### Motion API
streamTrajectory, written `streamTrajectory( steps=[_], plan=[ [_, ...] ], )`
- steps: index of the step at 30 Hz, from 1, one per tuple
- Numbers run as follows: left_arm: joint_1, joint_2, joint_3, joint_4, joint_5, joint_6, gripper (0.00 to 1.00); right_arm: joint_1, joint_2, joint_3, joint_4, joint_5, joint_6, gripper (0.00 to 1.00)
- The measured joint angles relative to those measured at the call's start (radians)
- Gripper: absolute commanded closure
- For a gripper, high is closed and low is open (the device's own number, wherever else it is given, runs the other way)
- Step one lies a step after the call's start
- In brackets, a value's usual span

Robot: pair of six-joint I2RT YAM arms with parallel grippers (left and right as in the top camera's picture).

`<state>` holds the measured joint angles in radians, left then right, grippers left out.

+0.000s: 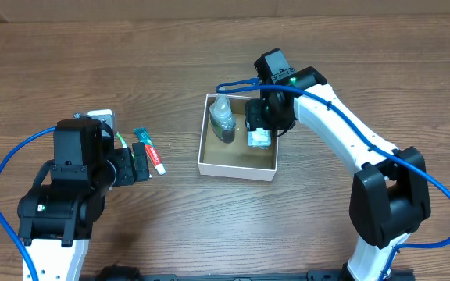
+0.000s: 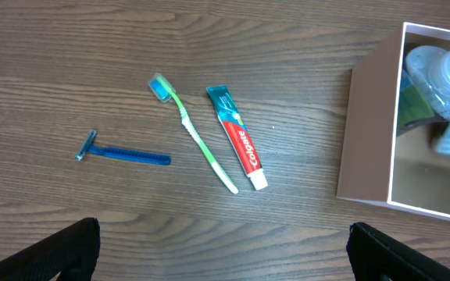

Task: Pack container
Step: 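Place the Dettol box into the white box beside the bottle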

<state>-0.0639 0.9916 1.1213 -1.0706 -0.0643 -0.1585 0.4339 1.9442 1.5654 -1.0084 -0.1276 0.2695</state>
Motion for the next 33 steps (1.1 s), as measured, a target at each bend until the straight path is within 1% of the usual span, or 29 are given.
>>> streamTrajectory(
  steps=[2,5,9,10,11,12,13,14,15,19,22,25,28,33],
  plan=[
    [0.0,0.0,0.0,-0.001,0.0,0.0,0.0,0.002,-0.002,0.005,-0.011,0.003,-0.003,0.0],
    [0.0,0.0,0.0,-0.004,0.0,0.0,0.0,0.005,-0.039,0.02,-0.043,0.034,0.0,0.0],
    [0.0,0.0,0.0,-0.007,0.0,0.0,0.0,0.0,-0.204,0.032,-0.039,0.137,0.029,0.0],
    [0.0,0.0,0.0,-0.007,0.0,0.0,0.0,-0.005,-0.241,0.042,-0.039,0.162,0.033,0.02],
    [0.0,0.0,0.0,-0.007,0.0,0.0,0.0,-0.015,-0.271,0.052,-0.042,0.188,0.034,0.17],
    [0.0,0.0,0.0,-0.007,0.0,0.0,0.0,-0.029,-0.286,0.061,-0.048,0.206,0.034,0.3],
    [0.0,0.0,0.0,-0.007,0.0,0.0,0.0,-0.051,-0.284,0.064,-0.065,0.224,0.033,0.66],
    [0.0,0.0,0.0,-0.007,0.0,0.0,0.0,-0.064,-0.276,0.063,-0.072,0.23,0.037,0.87],
    [0.0,0.0,0.0,-0.007,0.0,0.0,0.0,-0.079,-0.261,0.06,-0.078,0.238,0.038,0.96],
    [0.0,0.0,0.0,-0.007,0.0,0.0,0.0,-0.127,-0.201,-0.01,-0.075,0.243,0.044,0.96],
    [0.0,0.0,0.0,-0.007,0.0,0.0,0.0,-0.153,-0.163,-0.071,-0.042,0.237,0.039,0.96],
    [0.0,0.0,0.0,-0.007,0.0,0.0,0.0,-0.172,-0.127,-0.14,0.033,0.172,-0.015,0.96],
    [0.0,0.0,0.0,-0.007,0.0,0.0,0.0,-0.172,-0.124,-0.155,0.071,0.079,-0.084,0.96],
    [0.0,0.0,0.0,-0.007,0.0,0.0,0.0,-0.172,-0.124,-0.155,0.072,-0.023,-0.164,0.96]
  ],
)
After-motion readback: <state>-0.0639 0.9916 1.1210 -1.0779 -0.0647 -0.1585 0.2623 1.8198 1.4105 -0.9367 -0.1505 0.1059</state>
